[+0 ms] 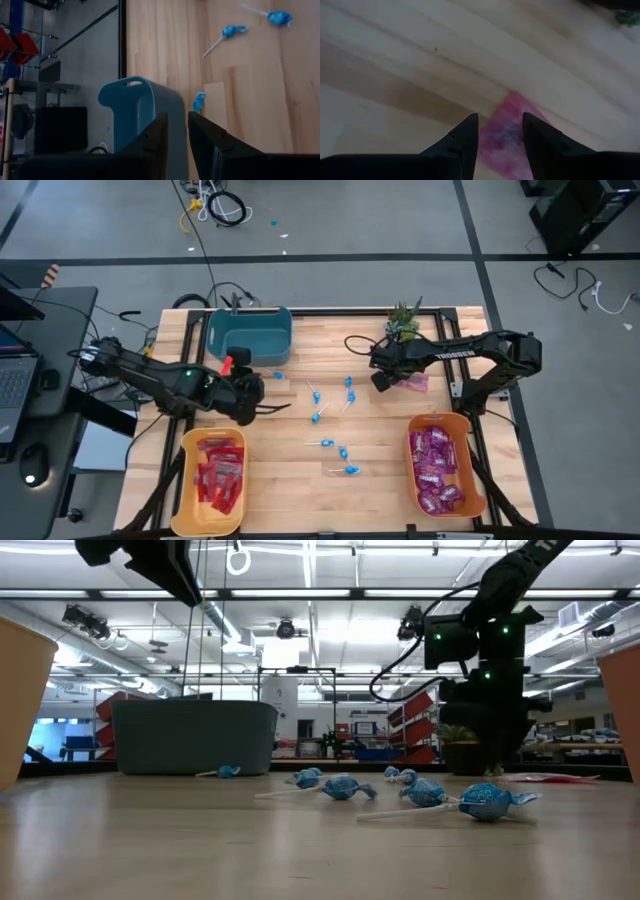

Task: Sort candy
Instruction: Put the red candy into the yellow bin

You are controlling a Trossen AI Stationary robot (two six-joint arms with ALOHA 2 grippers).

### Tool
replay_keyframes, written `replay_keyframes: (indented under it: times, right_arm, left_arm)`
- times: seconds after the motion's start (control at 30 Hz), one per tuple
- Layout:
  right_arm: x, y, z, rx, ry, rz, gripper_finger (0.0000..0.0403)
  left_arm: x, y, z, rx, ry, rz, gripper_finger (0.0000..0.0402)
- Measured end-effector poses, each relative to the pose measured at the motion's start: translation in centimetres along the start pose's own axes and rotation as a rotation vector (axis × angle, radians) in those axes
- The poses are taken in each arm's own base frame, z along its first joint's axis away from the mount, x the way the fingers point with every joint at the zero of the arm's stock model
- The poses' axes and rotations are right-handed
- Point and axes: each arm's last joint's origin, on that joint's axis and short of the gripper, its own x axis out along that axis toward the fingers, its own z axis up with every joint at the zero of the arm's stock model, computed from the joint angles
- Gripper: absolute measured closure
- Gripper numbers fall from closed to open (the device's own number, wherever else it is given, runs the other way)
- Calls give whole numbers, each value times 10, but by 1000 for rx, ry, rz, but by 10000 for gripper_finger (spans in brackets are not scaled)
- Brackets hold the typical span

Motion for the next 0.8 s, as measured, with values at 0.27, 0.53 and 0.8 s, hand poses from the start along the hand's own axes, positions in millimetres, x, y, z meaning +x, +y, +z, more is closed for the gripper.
replay_keyframes:
  times: [0.27, 0.53, 0.8]
  right_arm:
    - [8, -6, 2, 39, -9, 7, 272]
    - [18, -12, -2, 59, -3, -1, 282]
    - [18, -11, -2, 60, -6, 18, 305]
  left_arm:
    - [12, -5, -4, -10, 21, -46, 323]
    - [17, -10, -7, -7, 33, -49, 323]
    - [21, -14, -8, -14, 28, -49, 323]
